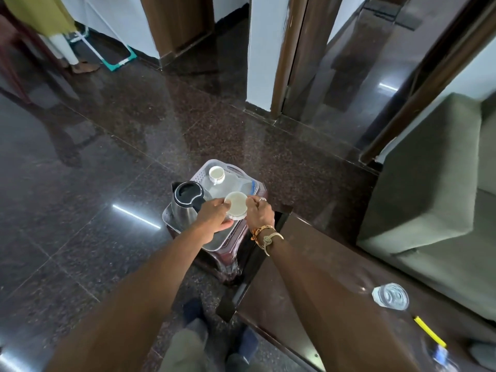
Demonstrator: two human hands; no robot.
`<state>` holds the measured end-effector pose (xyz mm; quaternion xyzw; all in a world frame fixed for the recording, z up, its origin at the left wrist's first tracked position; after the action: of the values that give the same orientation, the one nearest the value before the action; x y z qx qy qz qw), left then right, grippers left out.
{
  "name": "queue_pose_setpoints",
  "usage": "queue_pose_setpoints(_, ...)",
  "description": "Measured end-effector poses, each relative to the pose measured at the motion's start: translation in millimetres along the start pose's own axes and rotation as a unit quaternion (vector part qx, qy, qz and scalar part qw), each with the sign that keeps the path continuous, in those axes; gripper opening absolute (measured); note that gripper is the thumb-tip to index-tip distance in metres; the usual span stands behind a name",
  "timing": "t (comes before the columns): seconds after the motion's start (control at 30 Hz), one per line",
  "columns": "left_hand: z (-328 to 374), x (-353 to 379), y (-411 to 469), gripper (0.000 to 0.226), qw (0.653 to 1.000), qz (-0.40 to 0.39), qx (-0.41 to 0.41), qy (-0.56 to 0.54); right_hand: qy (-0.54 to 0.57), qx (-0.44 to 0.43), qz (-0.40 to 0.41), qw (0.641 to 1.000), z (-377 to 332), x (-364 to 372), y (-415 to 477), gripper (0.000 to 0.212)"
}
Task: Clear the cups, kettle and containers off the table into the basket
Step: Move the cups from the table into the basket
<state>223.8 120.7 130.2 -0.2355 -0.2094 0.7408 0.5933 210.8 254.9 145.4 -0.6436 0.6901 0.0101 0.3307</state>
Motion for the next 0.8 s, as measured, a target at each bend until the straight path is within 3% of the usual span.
queue_pose_setpoints(0.2, 5, -8, 46, 0.029, 0.998, -0.014, -0.033, 0.051, 0.002, 0.037, 0.022, 0.999, 1, 29, 29, 0.030)
queue_pose_setpoints(0.27, 20, -9, 70, 0.017, 0.998, -0.014, -0.046, 0.049, 0.005, 0.037, 0.038, 0.999, -11, 33, 46, 0.031)
queue_pose_setpoints(0.47, 67, -18, 138, 0.012, 0.993, -0.010, -0.077, 0.093, 0.013, 0.026, 0.063, 0.998, -52, 55, 105, 0.031)
queue_pose_setpoints(0.67, 70, -24, 212, 0.014, 0.984, -0.036, -0.091, 0.150, 0.004, 0.042, 0.089, 0.995, -55, 89, 163, 0.029)
queue_pose_setpoints(0.8, 36, -21, 257, 0.029, 0.978, -0.024, -0.105, 0.178, -0.004, 0.097, 0.068, 0.993, -19, 121, 200, 0.030)
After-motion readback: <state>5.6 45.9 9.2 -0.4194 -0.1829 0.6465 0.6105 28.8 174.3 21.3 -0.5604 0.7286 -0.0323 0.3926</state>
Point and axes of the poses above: each hand's wrist, its own y-axis towards the middle knuckle, its own x-axis out of the palm, z = x × y, the point moved 3 cm from there along y, towards the middle knuckle, and after that the axes turned 3 degrees about z, right-handed, at the moved point
